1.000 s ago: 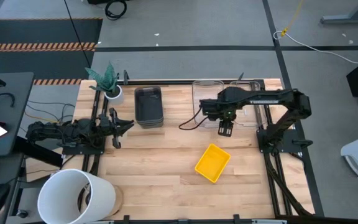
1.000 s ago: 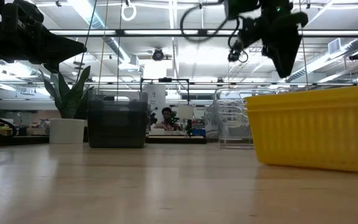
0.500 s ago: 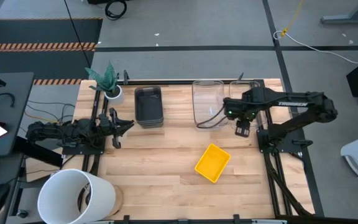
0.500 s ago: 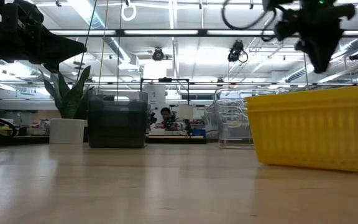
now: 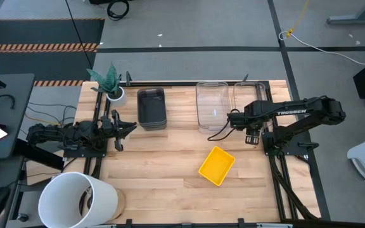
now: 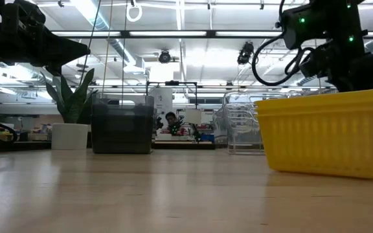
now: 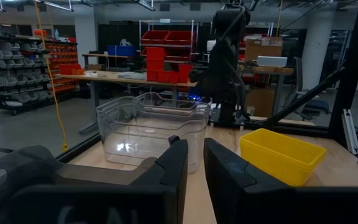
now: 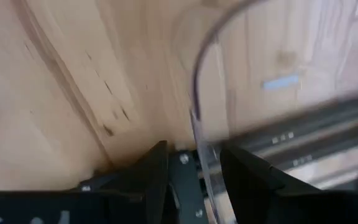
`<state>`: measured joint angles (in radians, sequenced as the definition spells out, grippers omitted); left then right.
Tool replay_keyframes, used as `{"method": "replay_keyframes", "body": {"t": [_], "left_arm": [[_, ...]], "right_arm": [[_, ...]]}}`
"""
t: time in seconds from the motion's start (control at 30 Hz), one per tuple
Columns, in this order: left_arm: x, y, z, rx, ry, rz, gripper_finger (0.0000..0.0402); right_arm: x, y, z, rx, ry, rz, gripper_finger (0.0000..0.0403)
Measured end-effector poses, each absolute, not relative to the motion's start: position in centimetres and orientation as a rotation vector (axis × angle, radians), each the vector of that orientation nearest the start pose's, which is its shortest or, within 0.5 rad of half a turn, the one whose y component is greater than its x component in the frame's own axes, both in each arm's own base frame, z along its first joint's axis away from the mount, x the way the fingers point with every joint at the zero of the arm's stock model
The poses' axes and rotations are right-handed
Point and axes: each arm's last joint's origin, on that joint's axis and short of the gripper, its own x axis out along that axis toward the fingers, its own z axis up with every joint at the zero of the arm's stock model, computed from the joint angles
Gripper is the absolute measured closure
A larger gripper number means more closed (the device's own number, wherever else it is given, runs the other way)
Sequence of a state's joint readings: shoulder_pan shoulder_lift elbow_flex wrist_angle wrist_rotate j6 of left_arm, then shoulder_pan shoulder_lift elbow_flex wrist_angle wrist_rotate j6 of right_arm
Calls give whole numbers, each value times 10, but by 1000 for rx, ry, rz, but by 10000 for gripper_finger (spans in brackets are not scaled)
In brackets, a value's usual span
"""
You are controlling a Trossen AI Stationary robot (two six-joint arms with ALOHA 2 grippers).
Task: Stack baskets by color
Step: Stack the transparent bin on the stacked transparent bin
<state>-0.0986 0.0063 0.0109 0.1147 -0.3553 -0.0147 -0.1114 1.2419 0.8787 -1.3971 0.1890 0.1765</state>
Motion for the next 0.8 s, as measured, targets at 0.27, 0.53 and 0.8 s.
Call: {"method": "replay_keyframes", "body": {"t": [0.27,0.53,0.8], "left_arm": [[95,1,178,-42,-118,255,341],[95,1,178,-42,-119,255,343],[95,1,178,-42,-119,255,347]], "right_arm": [[164,-26,209,-28,1724,-388,253],[169,-26,204,-10,1664,-377,292],[170,-25,204,16,1660,-349,384]]}}
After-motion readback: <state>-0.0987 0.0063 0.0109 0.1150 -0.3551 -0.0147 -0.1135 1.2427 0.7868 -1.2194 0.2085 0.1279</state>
